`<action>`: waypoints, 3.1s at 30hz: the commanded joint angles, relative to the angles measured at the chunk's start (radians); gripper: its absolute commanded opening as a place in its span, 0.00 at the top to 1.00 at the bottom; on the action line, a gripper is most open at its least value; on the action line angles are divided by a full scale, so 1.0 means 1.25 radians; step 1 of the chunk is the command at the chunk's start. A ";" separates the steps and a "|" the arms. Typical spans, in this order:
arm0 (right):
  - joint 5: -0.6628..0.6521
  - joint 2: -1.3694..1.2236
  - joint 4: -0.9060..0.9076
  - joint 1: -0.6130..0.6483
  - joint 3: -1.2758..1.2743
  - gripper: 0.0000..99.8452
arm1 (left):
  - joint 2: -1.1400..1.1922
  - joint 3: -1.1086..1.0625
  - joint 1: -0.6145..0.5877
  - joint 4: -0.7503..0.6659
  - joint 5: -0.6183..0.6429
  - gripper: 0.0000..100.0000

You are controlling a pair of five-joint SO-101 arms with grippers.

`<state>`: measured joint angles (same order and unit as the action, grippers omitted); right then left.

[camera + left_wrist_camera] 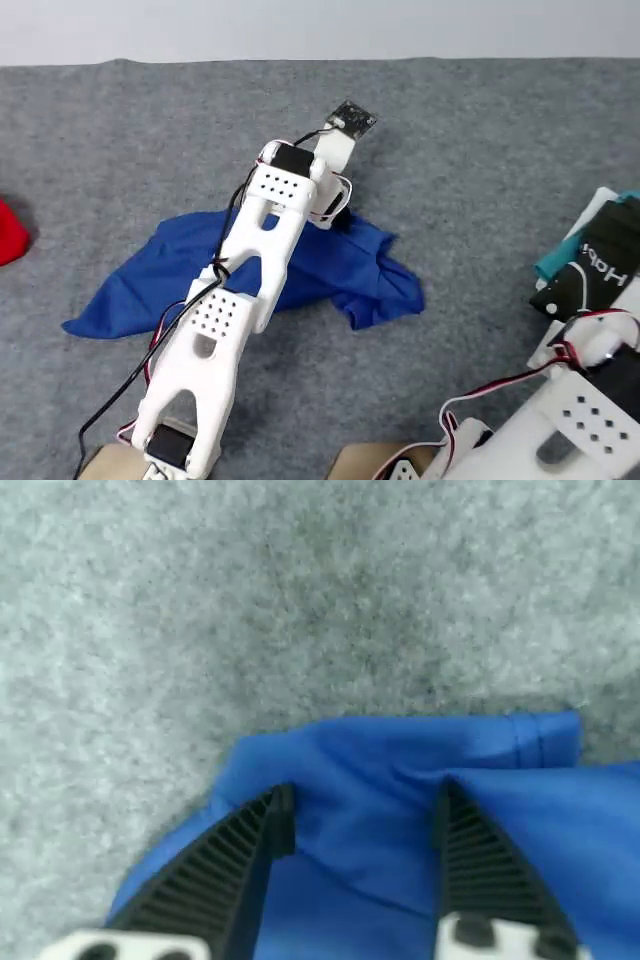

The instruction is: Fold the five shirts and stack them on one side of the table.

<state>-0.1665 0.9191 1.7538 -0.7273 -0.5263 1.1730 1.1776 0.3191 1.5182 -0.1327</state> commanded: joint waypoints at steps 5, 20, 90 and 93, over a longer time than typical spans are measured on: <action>-0.005 0.010 0.028 0.006 0.001 0.99 | 0.023 0.208 0.017 0.091 -0.072 0.99; -0.009 0.010 0.025 0.006 0.001 0.99 | -0.147 0.314 -0.007 0.187 -0.071 0.99; -0.010 0.010 0.026 0.007 0.000 0.99 | -0.660 0.138 -0.081 0.189 -0.041 1.00; -0.010 0.010 0.026 0.024 0.004 0.99 | -0.757 0.024 -0.155 0.189 -0.043 1.00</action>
<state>-0.1665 0.9191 1.7538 -0.7273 -0.5263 0.3751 1.3004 0.2025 1.7346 -0.1895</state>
